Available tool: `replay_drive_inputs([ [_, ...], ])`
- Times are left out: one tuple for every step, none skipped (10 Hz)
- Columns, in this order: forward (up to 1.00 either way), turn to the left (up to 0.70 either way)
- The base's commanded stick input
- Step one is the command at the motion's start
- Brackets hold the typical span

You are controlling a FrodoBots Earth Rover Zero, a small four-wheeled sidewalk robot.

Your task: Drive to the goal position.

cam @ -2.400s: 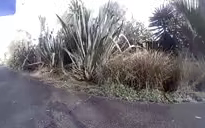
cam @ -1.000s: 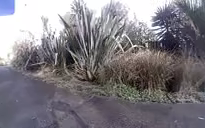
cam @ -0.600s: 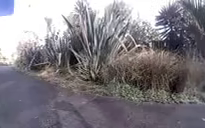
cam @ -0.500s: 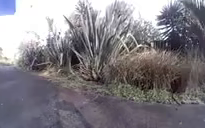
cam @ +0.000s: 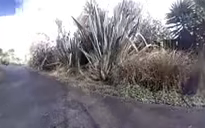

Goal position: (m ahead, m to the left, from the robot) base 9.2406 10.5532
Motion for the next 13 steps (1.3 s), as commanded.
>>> replay_drive_inputs([
  [0.0,0.85],
  [0.0,0.85],
  [0.0,0.85],
  [0.0,0.85],
  [0.0,0.85],
  [0.0,0.85],
  [0.0,0.85],
  [0.0,0.85],
  [0.0,0.85],
  [0.0,0.85],
  [0.0,0.85],
  [0.0,0.49],
  [0.0,0.0],
])
